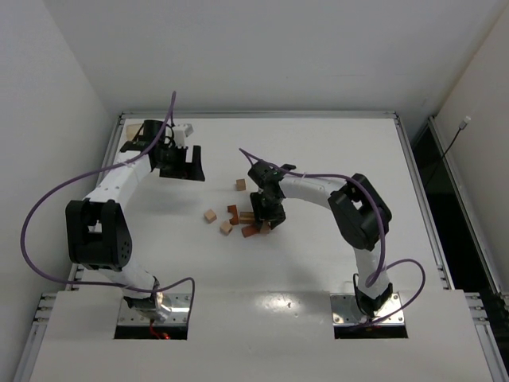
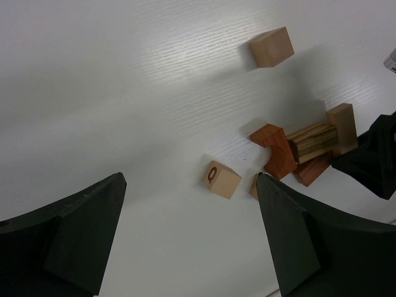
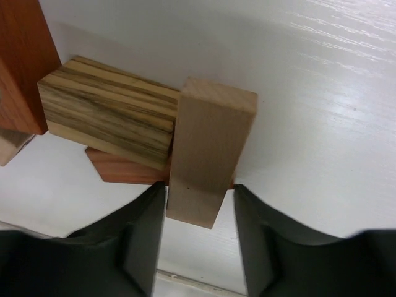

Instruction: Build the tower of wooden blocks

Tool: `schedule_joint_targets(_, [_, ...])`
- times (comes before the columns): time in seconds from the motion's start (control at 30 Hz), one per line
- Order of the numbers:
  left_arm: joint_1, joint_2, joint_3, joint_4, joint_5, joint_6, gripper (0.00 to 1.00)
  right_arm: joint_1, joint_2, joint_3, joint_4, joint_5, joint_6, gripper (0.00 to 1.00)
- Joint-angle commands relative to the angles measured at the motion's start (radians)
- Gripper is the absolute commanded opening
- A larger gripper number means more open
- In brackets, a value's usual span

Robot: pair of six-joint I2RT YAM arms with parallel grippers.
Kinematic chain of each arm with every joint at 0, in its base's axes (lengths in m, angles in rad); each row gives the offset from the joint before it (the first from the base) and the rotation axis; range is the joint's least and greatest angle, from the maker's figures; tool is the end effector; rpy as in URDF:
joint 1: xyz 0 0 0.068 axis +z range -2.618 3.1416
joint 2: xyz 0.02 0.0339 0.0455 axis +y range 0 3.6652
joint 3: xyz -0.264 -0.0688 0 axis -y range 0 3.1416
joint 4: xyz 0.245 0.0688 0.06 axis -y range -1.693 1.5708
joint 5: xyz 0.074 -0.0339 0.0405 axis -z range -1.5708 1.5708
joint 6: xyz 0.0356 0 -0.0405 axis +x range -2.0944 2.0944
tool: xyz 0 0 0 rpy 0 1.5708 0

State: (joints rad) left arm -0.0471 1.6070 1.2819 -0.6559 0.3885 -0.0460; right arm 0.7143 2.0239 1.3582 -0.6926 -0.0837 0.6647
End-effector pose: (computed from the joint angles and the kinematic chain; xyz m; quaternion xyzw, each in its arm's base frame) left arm 0.3394 -0.0295 0.2671 0.0566 0.9388 -0.1978 0.2763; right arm 0.2915 0.2567 0.1397 -0.0291 0.9931 0.0995 0.0553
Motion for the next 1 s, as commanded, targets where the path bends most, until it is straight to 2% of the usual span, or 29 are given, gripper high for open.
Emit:
schedule_joint_targets(0.0, [-0.011,0.005,0.042,0.022,0.020,-0.011,0.84,-0.007,-0.001,0.033,-0.002,0.002,0.021,0.41])
schedule_joint_targets(0.03, [-0.011,0.005,0.042,0.022,0.020,-0.011,0.84,-0.007,-0.001,0.033,-0.002,0.015,0.021,0.33])
schedule_joint_targets(0.13, [-0.011,0.005,0.042,0.022,0.020,-0.011,0.84,-0.007,-0.001,0.042,-0.002,0.024,0.021,0.17])
schedule_joint_targets(0.17, [-0.011,0.005,0.033,0.022,0.020,-0.011,0.84,-0.007,-0.001,0.042,-0.011,0.036,0.021,0.07])
schedule_joint_targets(0.23, [-0.011,0.005,0.033,0.032,0.020,-0.011,0.84,-0.007,-0.025,0.051,-0.021,0.045,0.021,0.00])
schedule_joint_targets(0.37, [-0.011,-0.004,0.023,0.041,0.020,-0.011,0.84,-0.007,-0.074,0.084,-0.031,0.078,0.021,0.00])
schedule_joint_targets(0.5, [-0.011,-0.013,0.014,0.051,0.020,-0.020,0.84,-0.058,-0.097,0.145,-0.053,0.078,0.030,0.00])
schedule_joint_targets(0.73, [-0.011,-0.004,0.014,0.052,0.010,-0.020,0.84,-0.105,0.041,0.289,-0.076,0.058,0.050,0.00])
schedule_joint_targets(0.97, [-0.011,0.016,0.014,0.052,0.010,-0.020,0.84,-0.115,0.156,0.309,-0.067,0.004,0.061,0.00])
